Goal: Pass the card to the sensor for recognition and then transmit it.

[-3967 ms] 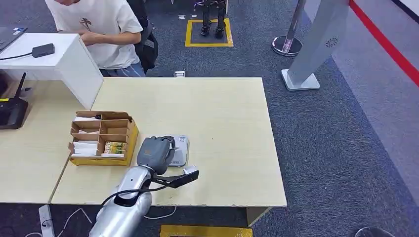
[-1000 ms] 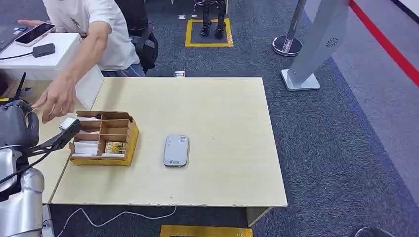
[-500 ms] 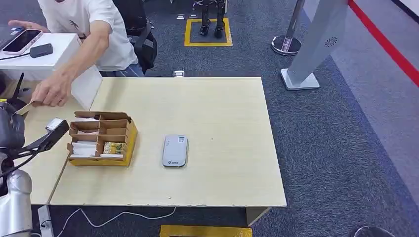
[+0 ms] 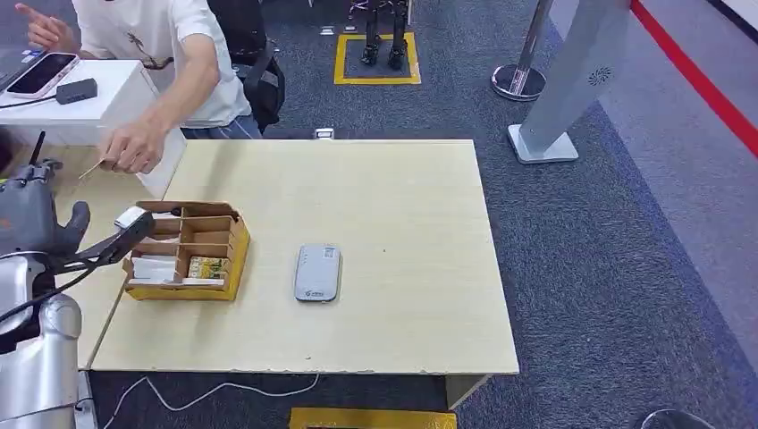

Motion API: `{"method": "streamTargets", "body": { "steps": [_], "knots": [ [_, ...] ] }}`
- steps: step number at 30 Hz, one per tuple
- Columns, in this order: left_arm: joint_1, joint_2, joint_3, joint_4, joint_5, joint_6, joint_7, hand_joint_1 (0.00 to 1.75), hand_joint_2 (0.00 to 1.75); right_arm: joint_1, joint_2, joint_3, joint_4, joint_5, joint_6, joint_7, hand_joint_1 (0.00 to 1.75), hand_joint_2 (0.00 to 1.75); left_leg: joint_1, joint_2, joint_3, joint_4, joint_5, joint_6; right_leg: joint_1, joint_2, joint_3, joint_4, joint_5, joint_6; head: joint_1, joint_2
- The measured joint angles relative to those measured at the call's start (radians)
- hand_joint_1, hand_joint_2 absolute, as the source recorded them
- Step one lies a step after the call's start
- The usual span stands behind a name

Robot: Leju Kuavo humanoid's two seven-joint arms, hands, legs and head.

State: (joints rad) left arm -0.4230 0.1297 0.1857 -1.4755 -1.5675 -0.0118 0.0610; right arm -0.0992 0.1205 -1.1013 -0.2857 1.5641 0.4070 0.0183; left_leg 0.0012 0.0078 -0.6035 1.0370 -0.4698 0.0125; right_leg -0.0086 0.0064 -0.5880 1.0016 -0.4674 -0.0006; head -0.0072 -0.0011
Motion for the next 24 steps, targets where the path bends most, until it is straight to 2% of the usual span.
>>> {"method": "streamTargets", "body": {
  "steps": [9, 24],
  "knots": [
    [-0.006, -0.02, -0.046, 0.005, 0.001, -0.01, 0.0, 0.0, 1.75, 0.0, 0.0, 0.0, 0.0, 0.0, 0.0, 0.002, 0.0, 1.75, 0.0, 0.0, 0.0, 0.0, 0.0, 0.0, 0.0, 0.0, 0.0, 0.0, 0.0, 0.0, 0.0, 0.0],
    [-0.006, -0.036, -0.074, 0.005, 0.001, -0.016, -0.005, 0.0, 1.75, 0.0, 0.0, 0.0, 0.001, 0.0, 0.0, 0.002, 0.0, 1.75, 0.0, 0.0, 0.0, 0.0, 0.0, 0.0, 0.0, 0.0, 0.0, 0.0, 0.0, 0.0, 0.0, 0.0]
  ]
}}
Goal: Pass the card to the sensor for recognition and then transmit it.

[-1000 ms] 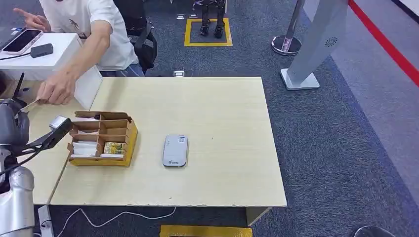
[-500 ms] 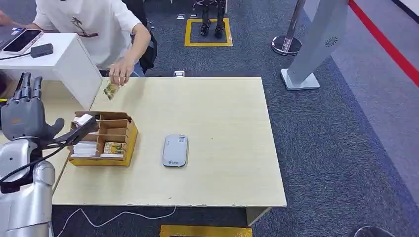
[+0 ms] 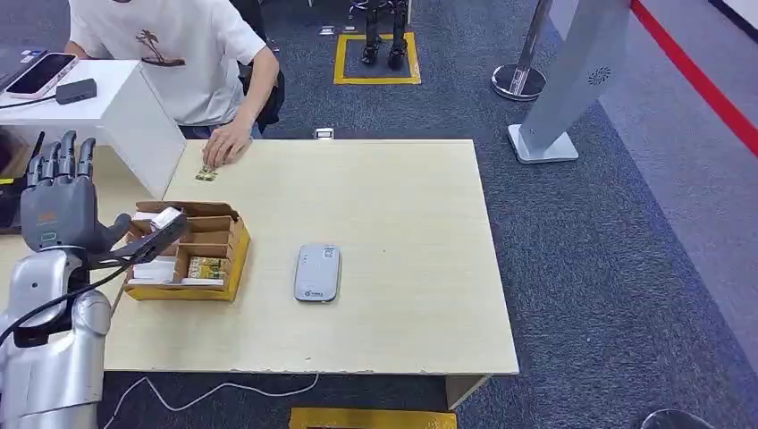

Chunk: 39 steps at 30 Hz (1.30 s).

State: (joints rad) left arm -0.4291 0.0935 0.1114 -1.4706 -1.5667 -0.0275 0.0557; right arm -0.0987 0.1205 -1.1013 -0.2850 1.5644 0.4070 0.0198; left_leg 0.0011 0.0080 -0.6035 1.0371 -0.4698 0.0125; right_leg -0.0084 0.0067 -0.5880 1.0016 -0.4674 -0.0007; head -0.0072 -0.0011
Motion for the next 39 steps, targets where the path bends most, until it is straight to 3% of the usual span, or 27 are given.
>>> {"method": "streamTargets", "body": {
  "steps": [6, 15, 25, 39],
  "knots": [
    [0.002, -0.001, -0.041, 0.0, 0.051, -0.041, -0.039, 0.0, 1.75, 0.0, 0.0, -0.004, 0.0, -0.005, 0.0, 0.002, 0.0, 1.75, 0.0, -0.001, 0.0, 0.0, 0.0, 0.0, 0.0, 0.0, 0.0, 0.0, 0.0, 0.0, 0.0, 0.0],
    [0.043, 0.01, -0.228, -0.02, 0.247, -0.09, -0.058, 0.0, 1.75, 0.0, 0.0, -0.02, 0.0, -0.021, 0.0, 0.002, 0.0, 1.75, 0.0, -0.001, 0.0, 0.0, 0.0, 0.0, 0.0, -0.001, 0.0, 0.0, 0.0, 0.0, 0.0, 0.0],
    [0.094, 0.04, -0.42, -0.074, 0.351, -0.087, -0.058, 0.0, 1.75, 0.001, 0.0, -0.036, 0.0, -0.024, 0.0, 0.002, 0.0, 1.75, -0.001, -0.001, 0.0, 0.0, 0.0, 0.0, 0.0, -0.001, 0.0, 0.0, 0.0, 0.0, 0.0, 0.0],
    [0.129, 0.088, -0.488, -0.101, 0.393, -0.075, -0.036, 0.0, 1.75, 0.003, 0.0, -0.046, 0.003, -0.025, 0.0, 0.0, 0.0, 1.75, 0.0, -0.001, 0.0, 0.0, 0.0, 0.0, 0.0, 0.0, 0.0, 0.0, 0.0, 0.0, 0.0, 0.0]
  ]
}}
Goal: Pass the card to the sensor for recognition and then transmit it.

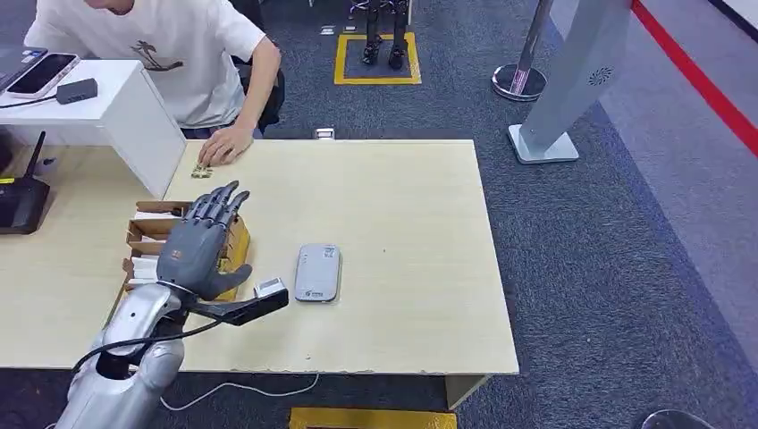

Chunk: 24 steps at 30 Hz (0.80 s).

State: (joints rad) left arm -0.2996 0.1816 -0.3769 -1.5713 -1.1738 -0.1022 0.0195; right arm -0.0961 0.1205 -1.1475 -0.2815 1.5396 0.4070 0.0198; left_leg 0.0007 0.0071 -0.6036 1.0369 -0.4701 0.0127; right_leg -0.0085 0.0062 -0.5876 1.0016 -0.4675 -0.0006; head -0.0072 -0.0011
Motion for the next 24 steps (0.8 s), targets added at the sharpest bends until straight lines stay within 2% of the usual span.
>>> {"method": "streamTargets", "body": {
  "steps": [2, 7, 11, 17, 24],
  "knots": [
    [0.012, 0.012, -0.002, -0.008, 0.001, 0.0, 0.001, 0.0, 1.75, 0.001, 0.0, -0.005, 0.0, -0.003, 0.0, 0.0, 0.0, 1.75, 0.0, 0.0, 0.0, 0.0, 0.0, 0.0, 0.0, 0.0, 0.0, 0.0, 0.0, 0.0, 0.0, 0.0],
    [0.071, 0.06, -0.002, -0.045, -0.025, -0.017, 0.061, 0.0, 1.75, 0.003, 0.0, -0.013, 0.0, -0.017, 0.0, 0.003, 0.0, 1.75, 0.0, 0.001, 0.0, 0.0, 0.0, 0.0, 0.0, 0.0, 0.0, 0.0, 0.0, 0.0, 0.0, 0.0],
    [0.119, 0.088, -0.002, -0.072, -0.056, -0.018, 0.077, 0.0, 1.75, 0.004, 0.0, -0.016, 0.001, -0.017, 0.0, 0.003, 0.0, 1.75, 0.0, -0.001, 0.0, 0.0, 0.0, 0.0, 0.0, -0.002, 0.0, 0.0, -0.001, 0.0, 0.0, 0.0],
    [0.198, 0.096, 0.024, -0.117, -0.122, -0.012, 0.108, 0.0, 1.75, 0.004, 0.0, -0.023, 0.001, -0.019, 0.0, 0.003, 0.0, 1.75, 0.0, -0.001, 0.0, 0.0, 0.0, 0.0, 0.0, -0.001, 0.001, 0.0, -0.001, 0.0, 0.0, 0.0],
    [0.296, 0.093, 0.093, -0.178, -0.182, -0.005, 0.126, 0.0, 1.75, 0.004, 0.0, -0.037, 0.001, -0.031, 0.0, 0.003, 0.0, 1.75, 0.0, -0.001, 0.0, 0.0, 0.0, 0.0, 0.0, -0.001, 0.001, 0.0, -0.002, 0.0, 0.0, 0.0]
  ]
}}
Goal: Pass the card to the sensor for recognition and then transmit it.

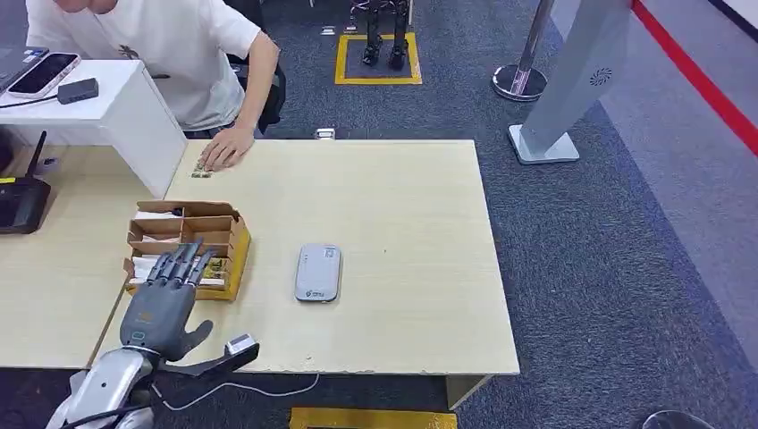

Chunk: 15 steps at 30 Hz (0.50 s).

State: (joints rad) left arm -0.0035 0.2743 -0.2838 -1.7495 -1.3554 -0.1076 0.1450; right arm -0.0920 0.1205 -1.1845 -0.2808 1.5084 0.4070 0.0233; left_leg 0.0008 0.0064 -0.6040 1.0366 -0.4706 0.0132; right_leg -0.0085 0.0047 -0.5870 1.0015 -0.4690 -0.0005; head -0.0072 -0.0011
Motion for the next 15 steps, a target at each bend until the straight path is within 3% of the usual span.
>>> {"method": "streamTargets", "body": {
  "steps": [15],
  "knots": [
    [0.074, -0.031, 0.067, -0.045, -0.029, 0.026, 0.016, 0.0, 1.75, 0.0, 0.0, -0.003, 0.0, 0.0, 0.0, 0.006, 0.0, 1.75, 0.0, 0.0, 0.0, 0.0, 0.0, 0.0, 0.0, 0.0, 0.0, 0.0, 0.0, 0.0, 0.0, 0.0]
  ]
}}
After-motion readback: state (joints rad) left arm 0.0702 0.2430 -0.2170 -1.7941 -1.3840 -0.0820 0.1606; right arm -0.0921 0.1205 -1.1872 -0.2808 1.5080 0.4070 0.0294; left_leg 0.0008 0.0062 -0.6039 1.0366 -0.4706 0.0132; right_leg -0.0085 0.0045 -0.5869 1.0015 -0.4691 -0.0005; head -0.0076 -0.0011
